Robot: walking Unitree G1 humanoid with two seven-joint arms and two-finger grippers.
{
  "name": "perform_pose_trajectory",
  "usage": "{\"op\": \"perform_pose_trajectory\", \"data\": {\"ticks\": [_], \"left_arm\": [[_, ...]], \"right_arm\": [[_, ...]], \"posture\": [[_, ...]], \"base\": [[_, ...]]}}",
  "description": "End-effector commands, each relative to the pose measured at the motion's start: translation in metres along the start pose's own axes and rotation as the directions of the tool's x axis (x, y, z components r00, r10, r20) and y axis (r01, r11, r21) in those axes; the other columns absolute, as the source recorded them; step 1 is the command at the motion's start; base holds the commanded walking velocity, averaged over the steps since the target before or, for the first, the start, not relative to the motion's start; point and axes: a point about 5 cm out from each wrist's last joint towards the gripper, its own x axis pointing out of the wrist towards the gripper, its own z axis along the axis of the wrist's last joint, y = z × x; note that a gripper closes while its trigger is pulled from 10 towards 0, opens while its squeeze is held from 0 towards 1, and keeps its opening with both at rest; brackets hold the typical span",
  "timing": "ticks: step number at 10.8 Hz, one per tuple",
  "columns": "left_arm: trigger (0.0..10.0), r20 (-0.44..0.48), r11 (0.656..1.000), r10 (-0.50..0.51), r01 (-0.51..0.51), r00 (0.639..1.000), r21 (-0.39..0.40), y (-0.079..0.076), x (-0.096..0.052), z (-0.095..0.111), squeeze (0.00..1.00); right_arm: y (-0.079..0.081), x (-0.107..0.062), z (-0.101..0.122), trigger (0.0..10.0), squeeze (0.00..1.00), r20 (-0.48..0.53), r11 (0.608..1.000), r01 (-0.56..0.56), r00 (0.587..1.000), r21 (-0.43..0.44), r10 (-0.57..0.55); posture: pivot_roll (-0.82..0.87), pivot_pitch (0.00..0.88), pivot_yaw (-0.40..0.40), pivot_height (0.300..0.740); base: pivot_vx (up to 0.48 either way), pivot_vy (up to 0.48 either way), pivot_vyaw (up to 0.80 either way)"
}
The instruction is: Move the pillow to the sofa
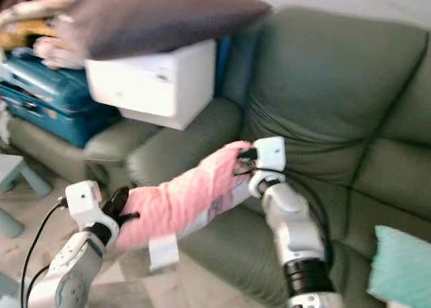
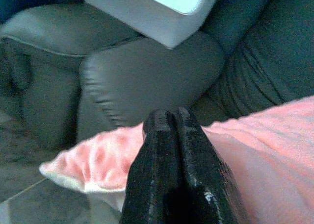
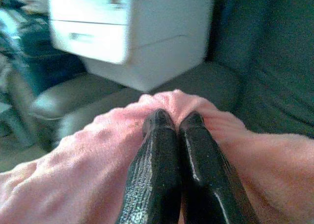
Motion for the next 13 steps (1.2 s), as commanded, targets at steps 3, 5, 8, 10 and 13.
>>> {"op": "perform_pose_trajectory", "data": {"ticks": [3, 5, 8, 10, 13], "left_arm": [[10.0, 0.002, 1.0, -0.007, 0.007, 1.0, 0.022, -0.001, 0.0, 0.002, 0.0], [10.0, 0.01, 0.999, -0.034, 0.033, 0.999, 0.016, -0.007, 0.0, 0.002, 0.0], [10.0, 0.004, 0.998, -0.063, 0.063, 0.998, 0.027, -0.013, 0.0, 0.0, 0.0], [10.0, 0.03, 0.993, -0.104, 0.102, 0.994, 0.067, -0.017, 0.001, 0.001, 0.0], [10.0, 0.039, 0.996, -0.063, 0.061, 0.997, 0.06, -0.011, 0.002, 0.002, 0.0]], "right_arm": [[-0.001, 0.002, 0.01, 10.0, 0.0, 0.033, 1.0, -0.006, 0.999, -0.013, 0.006], [-0.001, 0.002, 0.01, 10.0, 0.0, 0.032, 1.0, -0.003, 0.999, -0.013, 0.003], [-0.001, 0.002, 0.009, 10.0, 0.0, 0.023, 1.0, 0.004, 1.0, -0.016, -0.004], [-0.002, 0.002, 0.008, 10.0, 0.0, 0.019, 1.0, 0.008, 1.0, -0.014, -0.008], [-0.004, 0.001, 0.008, 10.0, 0.0, 0.014, 1.0, 0.015, 1.0, -0.015, -0.015]], "posture": [[-0.22, 0.0, 0.029, 0.74], [-0.22, 0.0, 0.03, 0.74], [-0.22, 0.0, 0.03, 0.74], [-0.22, 0.0, 0.03, 0.74], [-0.23, 0.0, 0.03, 0.74]], "base": [[0.0, 0.48, 0.0], [0.0, 0.186, 0.0], [0.0, 0.0, -0.22], [0.0, 0.0, -0.8], [0.0, 0.0, -0.8]]}}
